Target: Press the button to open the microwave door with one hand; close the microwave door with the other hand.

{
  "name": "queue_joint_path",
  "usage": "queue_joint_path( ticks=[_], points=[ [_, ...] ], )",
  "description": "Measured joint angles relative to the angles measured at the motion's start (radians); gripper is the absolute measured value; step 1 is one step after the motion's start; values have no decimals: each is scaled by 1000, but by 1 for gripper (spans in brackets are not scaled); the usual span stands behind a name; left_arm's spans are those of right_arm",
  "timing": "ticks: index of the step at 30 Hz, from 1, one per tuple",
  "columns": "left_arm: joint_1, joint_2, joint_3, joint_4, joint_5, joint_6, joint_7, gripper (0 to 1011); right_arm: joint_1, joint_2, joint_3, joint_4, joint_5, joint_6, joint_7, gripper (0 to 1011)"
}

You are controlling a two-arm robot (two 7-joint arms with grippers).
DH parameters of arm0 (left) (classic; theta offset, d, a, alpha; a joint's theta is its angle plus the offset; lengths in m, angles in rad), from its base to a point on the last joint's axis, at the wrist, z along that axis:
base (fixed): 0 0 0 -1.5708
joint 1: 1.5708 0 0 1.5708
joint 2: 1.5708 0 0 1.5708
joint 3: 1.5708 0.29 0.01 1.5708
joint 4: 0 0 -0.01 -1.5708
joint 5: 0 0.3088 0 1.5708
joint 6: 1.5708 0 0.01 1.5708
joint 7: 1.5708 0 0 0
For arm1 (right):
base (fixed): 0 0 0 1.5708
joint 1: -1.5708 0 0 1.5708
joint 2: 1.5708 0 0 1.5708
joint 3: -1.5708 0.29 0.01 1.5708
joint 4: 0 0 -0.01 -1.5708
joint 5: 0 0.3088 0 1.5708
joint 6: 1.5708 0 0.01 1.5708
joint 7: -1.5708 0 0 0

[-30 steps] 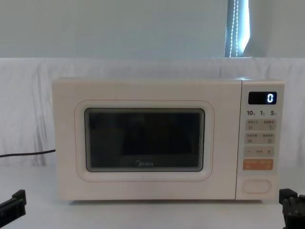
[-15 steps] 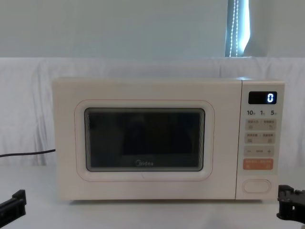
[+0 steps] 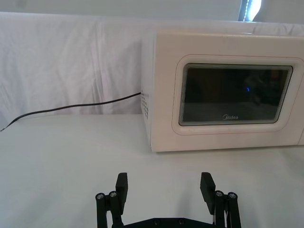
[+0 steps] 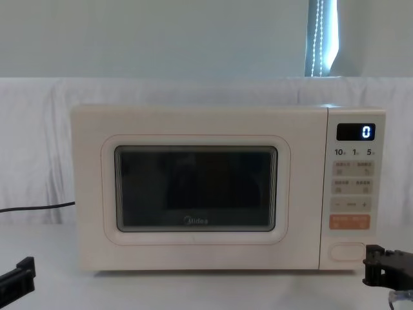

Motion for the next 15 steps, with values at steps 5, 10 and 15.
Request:
queue_joint_path(
  ticks=[5,10,15],
  points=[
    [0,0,0,0,0,0,0,1001,46,-6,11,65,-8,-11,2,0],
    [0,0,0,0,0,0,0,1001,91,-14,20,130,-12,-20,4,0],
    [0,0,0,0,0,0,0,1001,132,-20,25,191,-14,-37,9,0]
  ],
)
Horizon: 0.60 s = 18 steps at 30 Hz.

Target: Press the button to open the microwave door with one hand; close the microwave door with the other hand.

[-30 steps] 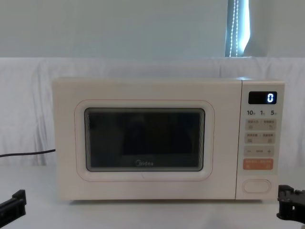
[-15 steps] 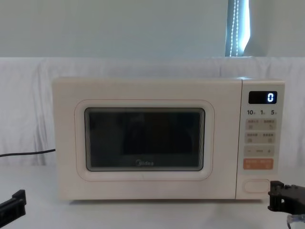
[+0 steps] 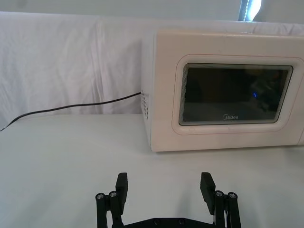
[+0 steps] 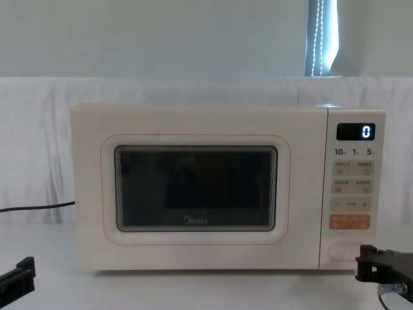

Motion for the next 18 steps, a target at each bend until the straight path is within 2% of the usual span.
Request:
queue_joint_path(
  ticks=[8,11,18],
  points=[
    [0,0,0,0,0,0,0,1001,67,-10,9,108,-2,-39,4,0],
    [0,0,0,0,0,0,0,1001,102,-16,11,168,-5,-54,3,0],
    [0,0,0,0,0,0,0,1001,127,-21,17,214,-10,-68,0,0]
  ],
)
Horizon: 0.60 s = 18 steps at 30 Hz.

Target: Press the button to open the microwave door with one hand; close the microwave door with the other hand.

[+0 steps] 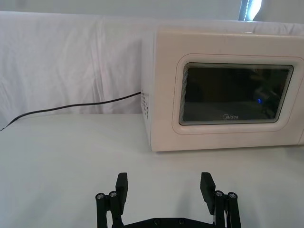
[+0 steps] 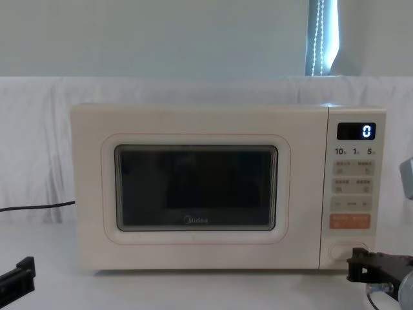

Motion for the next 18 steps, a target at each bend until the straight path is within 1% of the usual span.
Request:
queue_joint_path(
  ticks=[18],
  points=[
    [0,0,0,0,0,0,0,1001,37,-4,10,48,-2,-8,8,0]
  ],
)
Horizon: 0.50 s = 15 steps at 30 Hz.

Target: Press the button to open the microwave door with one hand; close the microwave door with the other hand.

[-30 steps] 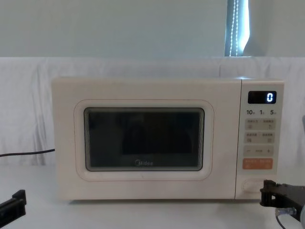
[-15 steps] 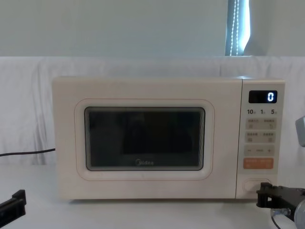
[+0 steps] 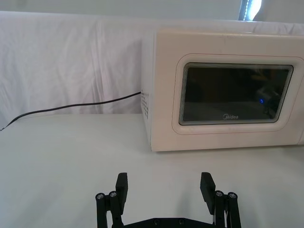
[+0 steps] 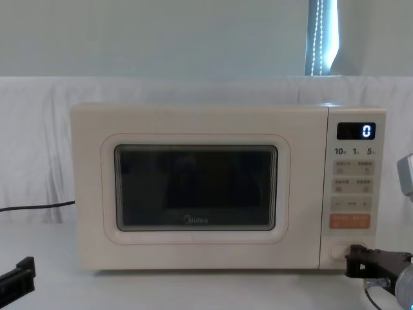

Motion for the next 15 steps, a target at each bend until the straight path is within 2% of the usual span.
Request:
queue_joint_path(
  ticks=[15],
  points=[
    [0,0,0,0,0,0,0,1001,35,-4,4,55,-1,-18,5,0]
  ],
)
